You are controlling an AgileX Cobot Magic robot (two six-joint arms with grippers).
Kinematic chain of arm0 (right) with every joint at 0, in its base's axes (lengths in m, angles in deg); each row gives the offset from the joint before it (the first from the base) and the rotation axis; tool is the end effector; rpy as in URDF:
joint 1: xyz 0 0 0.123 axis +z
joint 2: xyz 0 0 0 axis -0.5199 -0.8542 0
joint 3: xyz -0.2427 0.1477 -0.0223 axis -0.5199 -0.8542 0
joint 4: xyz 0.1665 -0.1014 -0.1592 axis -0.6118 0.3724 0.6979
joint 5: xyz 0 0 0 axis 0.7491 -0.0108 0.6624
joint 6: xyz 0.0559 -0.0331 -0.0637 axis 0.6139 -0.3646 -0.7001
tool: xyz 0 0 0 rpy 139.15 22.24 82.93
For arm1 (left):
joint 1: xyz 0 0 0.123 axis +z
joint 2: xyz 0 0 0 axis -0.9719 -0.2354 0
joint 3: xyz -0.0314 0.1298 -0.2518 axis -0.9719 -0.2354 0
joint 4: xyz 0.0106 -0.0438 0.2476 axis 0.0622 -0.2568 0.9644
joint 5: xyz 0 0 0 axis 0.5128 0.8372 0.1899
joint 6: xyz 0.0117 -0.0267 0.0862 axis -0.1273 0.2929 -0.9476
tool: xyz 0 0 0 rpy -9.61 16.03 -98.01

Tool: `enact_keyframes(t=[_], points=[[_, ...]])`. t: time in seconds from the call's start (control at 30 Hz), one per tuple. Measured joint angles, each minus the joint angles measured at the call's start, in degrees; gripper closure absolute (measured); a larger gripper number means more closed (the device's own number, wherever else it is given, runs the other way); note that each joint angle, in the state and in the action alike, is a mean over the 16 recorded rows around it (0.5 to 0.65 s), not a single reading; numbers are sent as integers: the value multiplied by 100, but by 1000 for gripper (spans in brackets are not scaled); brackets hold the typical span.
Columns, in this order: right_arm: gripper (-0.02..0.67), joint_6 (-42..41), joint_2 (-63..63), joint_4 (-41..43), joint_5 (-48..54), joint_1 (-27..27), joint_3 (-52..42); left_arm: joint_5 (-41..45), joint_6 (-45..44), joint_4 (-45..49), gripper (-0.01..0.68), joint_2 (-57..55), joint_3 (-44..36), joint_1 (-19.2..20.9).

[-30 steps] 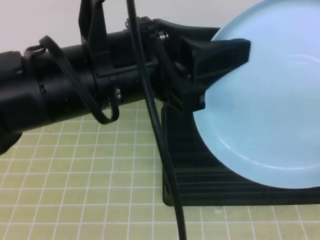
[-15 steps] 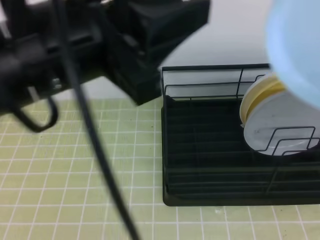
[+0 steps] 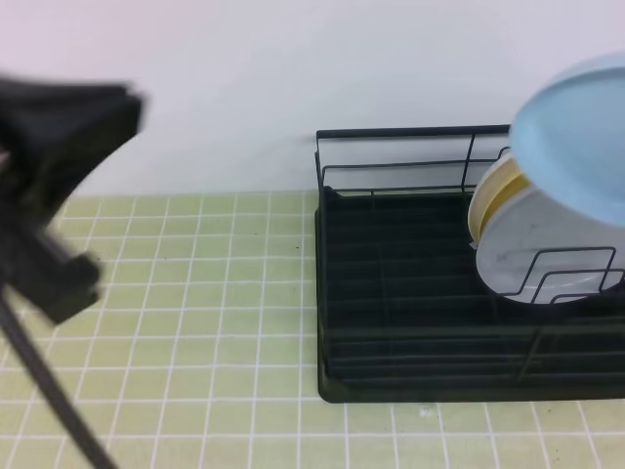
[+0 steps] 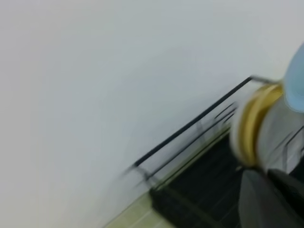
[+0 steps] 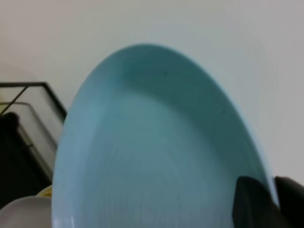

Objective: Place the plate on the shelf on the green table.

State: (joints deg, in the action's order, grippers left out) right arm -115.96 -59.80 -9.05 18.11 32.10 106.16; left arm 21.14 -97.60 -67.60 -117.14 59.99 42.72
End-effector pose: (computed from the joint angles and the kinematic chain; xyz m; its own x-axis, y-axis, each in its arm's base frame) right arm 0.1736 0.0306 0.3851 0.2215 -0.7259 -0.6511 -0.2382 0.6072 -0.7580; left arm 0.1239 -0.0999 0.4430 0.0416 0.2037 -0.9782 0.6838 0.7080 0.1765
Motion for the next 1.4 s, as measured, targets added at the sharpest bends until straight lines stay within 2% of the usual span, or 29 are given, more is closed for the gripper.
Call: enact_keyframes(t=[0.23,0.5,0.77,1.07,1.4], points=[[588,-21,-946,869,421,0,376,-202,1996,2096,673,854,-984,83],[588,-27,-1872,1741,844,0,988,-518,3724,3649,673,1475,-1986,88],[589,-22,-2394,2422,1126,0,1383,-473,5167,5083,673,1647,-2369,88],[589,-84,-2630,2813,1176,0,1502,-287,5911,5955,673,1652,-2422,88],[589,-245,-2770,2851,1061,0,1522,-214,6103,6139,673,1652,-2422,88]])
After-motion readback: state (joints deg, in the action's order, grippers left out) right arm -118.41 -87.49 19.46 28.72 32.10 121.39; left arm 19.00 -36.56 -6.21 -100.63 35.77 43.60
